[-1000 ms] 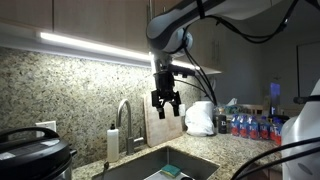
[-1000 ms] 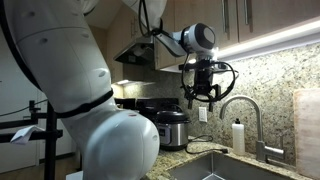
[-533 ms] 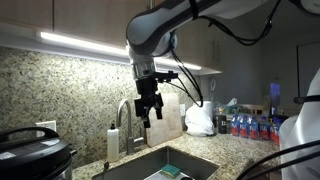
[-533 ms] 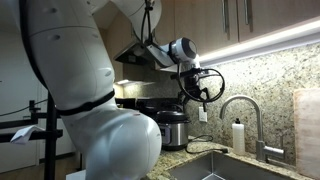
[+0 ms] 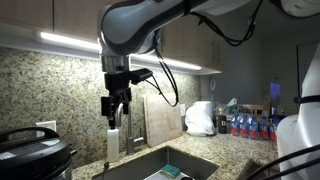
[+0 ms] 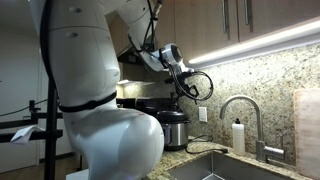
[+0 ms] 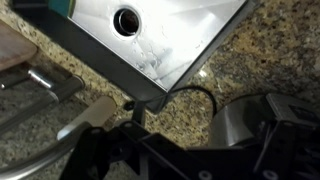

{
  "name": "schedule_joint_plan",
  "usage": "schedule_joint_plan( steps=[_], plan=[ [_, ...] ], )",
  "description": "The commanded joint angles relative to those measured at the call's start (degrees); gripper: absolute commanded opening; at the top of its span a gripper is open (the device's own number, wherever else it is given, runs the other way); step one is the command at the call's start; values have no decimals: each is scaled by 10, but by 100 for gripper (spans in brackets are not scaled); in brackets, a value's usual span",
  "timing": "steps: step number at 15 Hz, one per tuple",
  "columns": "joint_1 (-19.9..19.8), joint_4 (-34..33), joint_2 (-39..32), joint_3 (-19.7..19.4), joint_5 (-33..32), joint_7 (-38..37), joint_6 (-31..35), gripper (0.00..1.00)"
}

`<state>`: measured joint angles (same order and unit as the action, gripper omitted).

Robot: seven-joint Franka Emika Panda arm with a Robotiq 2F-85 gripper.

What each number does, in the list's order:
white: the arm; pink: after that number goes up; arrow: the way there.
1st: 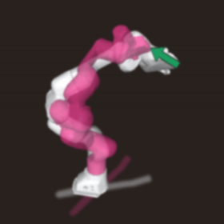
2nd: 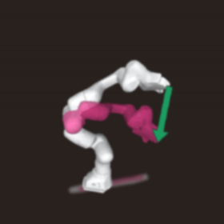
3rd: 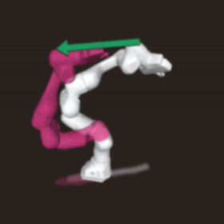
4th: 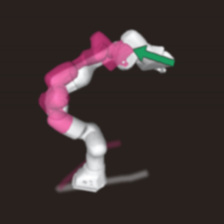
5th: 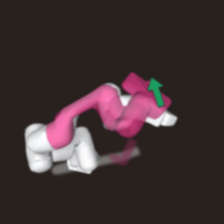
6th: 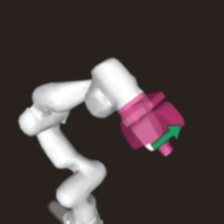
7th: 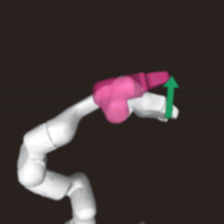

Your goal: Remove the lid from the cooker.

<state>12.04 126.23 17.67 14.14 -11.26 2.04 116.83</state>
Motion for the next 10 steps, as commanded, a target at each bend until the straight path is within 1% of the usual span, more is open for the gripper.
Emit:
schedule_joint_plan(
  steps=[1, 4, 7, 10],
  plan=[
    [15, -10, -15, 10, -18, 21, 72, 100],
    [30, 0, -6, 24, -23, 16, 130, 100],
    [39, 4, -7, 45, -49, 6, 171, 100],
    [33, 6, -10, 70, -114, -16, 210, 100]
  ],
)
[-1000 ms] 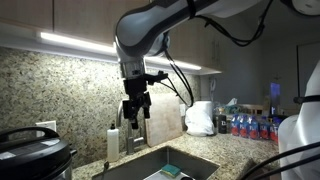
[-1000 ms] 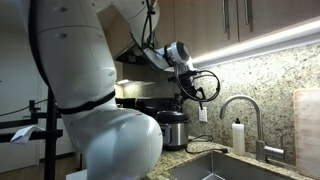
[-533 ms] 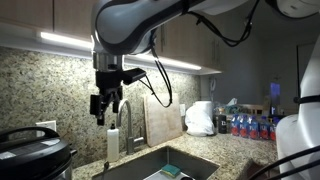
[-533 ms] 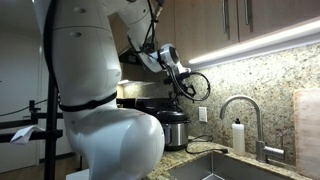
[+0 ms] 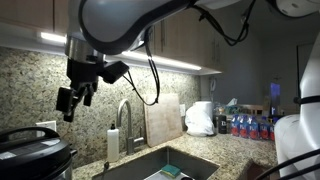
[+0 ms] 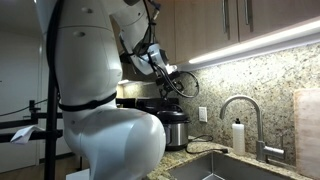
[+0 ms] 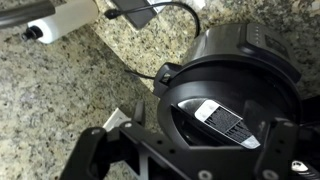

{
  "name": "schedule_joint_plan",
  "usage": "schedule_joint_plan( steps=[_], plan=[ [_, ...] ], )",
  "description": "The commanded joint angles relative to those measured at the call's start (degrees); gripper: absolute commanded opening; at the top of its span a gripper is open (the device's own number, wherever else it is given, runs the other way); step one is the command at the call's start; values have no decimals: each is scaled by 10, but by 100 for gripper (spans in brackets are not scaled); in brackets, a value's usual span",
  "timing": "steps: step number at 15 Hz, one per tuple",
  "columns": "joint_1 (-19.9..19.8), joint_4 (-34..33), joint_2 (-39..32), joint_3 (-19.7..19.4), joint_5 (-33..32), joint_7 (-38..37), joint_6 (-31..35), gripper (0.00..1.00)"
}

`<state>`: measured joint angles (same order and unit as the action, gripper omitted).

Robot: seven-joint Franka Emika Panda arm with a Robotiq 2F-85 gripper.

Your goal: Remove the lid from the cooker.

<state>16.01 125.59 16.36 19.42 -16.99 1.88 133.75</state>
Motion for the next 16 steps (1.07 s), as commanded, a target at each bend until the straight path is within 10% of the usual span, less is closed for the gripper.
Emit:
schedule_joint_plan(
  steps=[1, 11, 16],
  plan=[
    [-9, 11, 2, 22, -75, -15, 48, 100],
    [7, 8, -8, 23, -68, 5, 55, 100],
    [-23, -19, -55, 85, -263, -100, 48, 100]
  ],
)
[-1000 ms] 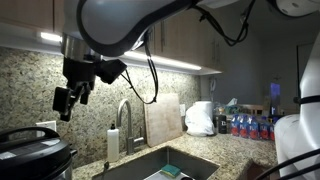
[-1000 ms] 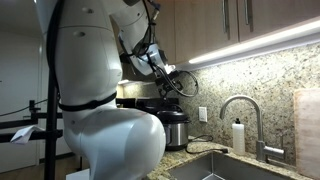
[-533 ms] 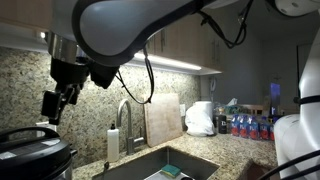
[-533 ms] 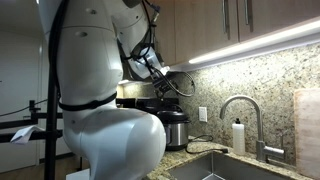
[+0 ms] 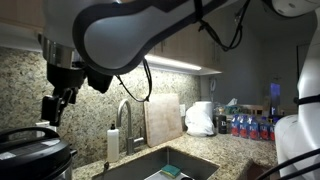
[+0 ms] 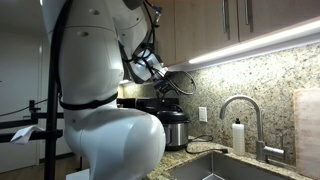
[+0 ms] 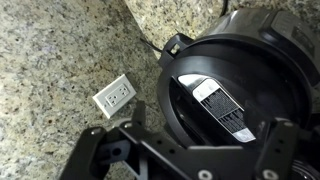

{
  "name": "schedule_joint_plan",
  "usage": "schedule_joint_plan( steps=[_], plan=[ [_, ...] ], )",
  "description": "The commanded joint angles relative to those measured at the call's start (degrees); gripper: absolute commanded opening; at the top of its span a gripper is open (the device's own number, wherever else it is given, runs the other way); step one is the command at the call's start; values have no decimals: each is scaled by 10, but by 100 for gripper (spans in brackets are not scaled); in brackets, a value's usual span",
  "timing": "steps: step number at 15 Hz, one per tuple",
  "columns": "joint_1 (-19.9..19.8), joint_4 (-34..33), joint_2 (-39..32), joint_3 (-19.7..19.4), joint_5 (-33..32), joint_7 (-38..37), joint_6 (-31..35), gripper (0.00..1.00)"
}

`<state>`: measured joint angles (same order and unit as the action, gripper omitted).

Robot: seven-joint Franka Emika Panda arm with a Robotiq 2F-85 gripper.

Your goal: Remove the lid from the cooker.

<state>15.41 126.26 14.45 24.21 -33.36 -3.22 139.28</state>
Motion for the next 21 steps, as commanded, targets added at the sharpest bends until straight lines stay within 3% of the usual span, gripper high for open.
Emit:
schedule_joint_plan(
  steps=[1, 7, 13, 19, 20, 21],
  plan=[
    [-12, -34, -51, 41, -131, -61, -4, 100],
    [19, -128, -178, 21, -288, -92, -18, 100],
    [62, -214, -272, -19, -344, -83, 5, 100],
    [109, -252, -300, -31, -391, -75, -26, 100],
    [111, -252, -303, -33, -391, -76, -26, 75],
    [111, -250, -305, -34, -386, -69, -26, 74]
  ],
)
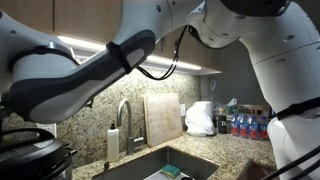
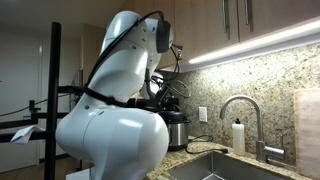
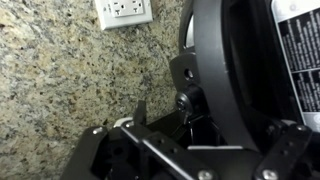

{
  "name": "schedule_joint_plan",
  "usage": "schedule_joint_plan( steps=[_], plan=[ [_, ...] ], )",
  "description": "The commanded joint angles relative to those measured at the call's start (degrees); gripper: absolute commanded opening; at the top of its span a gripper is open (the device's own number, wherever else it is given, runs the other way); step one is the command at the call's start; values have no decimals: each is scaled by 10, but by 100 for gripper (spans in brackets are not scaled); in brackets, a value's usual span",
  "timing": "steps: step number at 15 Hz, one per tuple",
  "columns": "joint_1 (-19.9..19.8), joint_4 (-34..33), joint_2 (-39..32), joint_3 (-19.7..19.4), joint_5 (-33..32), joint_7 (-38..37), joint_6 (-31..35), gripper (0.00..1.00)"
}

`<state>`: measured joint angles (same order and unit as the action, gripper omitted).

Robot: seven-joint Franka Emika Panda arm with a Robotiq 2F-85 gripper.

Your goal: Remove the lid from the cooker.

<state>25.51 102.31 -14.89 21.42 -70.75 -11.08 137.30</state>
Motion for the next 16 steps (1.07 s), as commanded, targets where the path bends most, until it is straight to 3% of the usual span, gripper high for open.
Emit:
schedule_joint_plan(
  steps=[1, 5, 10, 14, 16],
  plan=[
    [10, -8, -13, -6, -7, 11, -4, 68],
    [3, 4, -13, -7, 5, 14, 25, 41],
    [18, 7, -5, -6, -12, 10, -5, 11],
    [24, 13, -3, -5, -16, 5, -16, 3],
    [29, 13, 4, -4, -19, 5, -28, 6]
  ],
)
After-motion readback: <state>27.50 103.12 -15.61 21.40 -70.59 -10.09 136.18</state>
